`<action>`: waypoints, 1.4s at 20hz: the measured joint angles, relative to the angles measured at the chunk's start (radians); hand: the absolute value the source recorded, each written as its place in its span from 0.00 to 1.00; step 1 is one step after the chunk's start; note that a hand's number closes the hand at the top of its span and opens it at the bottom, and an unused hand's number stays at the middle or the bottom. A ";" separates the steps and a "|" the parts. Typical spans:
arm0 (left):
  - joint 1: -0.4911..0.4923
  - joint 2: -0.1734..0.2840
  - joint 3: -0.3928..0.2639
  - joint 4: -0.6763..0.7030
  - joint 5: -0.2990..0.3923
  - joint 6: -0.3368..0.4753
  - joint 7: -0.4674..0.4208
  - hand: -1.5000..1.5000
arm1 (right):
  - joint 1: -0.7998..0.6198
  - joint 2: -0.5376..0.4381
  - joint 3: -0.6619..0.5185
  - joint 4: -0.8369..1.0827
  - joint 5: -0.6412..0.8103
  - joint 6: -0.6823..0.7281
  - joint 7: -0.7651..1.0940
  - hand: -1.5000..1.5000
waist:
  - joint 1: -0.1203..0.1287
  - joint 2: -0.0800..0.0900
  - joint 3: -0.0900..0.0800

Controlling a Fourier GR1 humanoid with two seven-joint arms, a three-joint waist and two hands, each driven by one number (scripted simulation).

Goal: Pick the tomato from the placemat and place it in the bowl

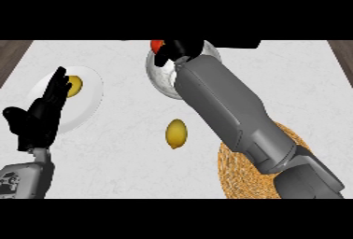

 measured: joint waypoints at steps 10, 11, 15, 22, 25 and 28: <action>0.005 0.006 0.007 -0.007 0.005 -0.014 -0.005 0.50 | -0.002 -0.030 -0.112 0.291 -0.068 0.073 -0.127 0.00 | 0.008 0.005 0.000; 0.006 0.006 0.007 -0.007 0.007 -0.017 -0.008 0.50 | 0.004 -0.034 -0.127 0.308 -0.080 0.081 -0.152 0.00 | 0.009 0.006 0.000; 0.000 0.013 0.018 0.013 0.009 -0.024 -0.024 0.50 | 0.026 -0.054 -0.183 0.344 -0.129 0.125 -0.284 0.00 | 0.007 0.008 0.001; -0.003 0.024 0.031 0.010 0.019 -0.033 -0.010 0.50 | 0.072 -0.072 -0.388 0.237 -0.320 0.013 -0.503 0.00 | -0.003 0.005 0.004; 0.006 0.021 0.035 0.012 0.019 -0.028 -0.014 0.50 | 0.104 -0.076 -0.490 0.169 -0.419 -0.023 -0.602 0.00 | -0.013 0.001 0.004; 0.018 0.016 0.030 -0.009 0.012 -0.020 0.001 0.50 | 0.146 -0.097 -0.568 0.132 -0.502 0.006 -0.683 0.00 | -0.020 -0.004 0.003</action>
